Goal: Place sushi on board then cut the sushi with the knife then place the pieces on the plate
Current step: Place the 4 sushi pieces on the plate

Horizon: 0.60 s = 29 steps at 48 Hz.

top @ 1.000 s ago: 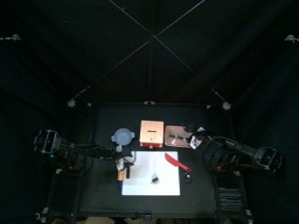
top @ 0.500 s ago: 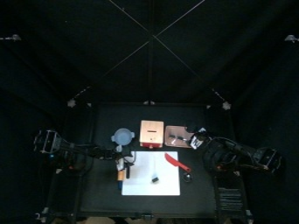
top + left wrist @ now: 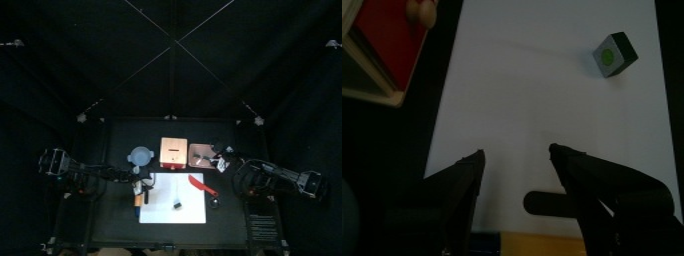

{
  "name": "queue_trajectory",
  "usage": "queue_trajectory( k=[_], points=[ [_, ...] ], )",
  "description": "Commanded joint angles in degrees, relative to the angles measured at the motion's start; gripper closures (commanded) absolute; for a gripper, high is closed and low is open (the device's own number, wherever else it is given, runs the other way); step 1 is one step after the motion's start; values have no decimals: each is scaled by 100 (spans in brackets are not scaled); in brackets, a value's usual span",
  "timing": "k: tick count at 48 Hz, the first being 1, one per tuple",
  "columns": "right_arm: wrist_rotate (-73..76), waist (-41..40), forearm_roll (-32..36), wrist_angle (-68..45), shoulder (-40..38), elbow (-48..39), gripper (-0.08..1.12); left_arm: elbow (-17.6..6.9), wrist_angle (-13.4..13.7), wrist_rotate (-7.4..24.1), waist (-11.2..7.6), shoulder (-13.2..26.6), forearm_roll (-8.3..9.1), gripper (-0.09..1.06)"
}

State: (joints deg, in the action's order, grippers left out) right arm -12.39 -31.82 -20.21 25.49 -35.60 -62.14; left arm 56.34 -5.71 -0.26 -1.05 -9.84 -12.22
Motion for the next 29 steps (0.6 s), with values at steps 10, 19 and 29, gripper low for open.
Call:
queue_trajectory(
  k=[10, 19, 29],
  points=[
    [-9, 2355, -422, -1151, 571, 650, 23, -105, -18, 0, 18, -44, -9, 7],
    [-26, 3182, -510, -1556, 1617, 1213, 23, -105, -18, -9, 18, -44, -9, 7],
    [-35, 3762, -439, -1547, 2733, 2039, 23, -97, -18, 0, 18, -44, -79, 7]
  ],
)
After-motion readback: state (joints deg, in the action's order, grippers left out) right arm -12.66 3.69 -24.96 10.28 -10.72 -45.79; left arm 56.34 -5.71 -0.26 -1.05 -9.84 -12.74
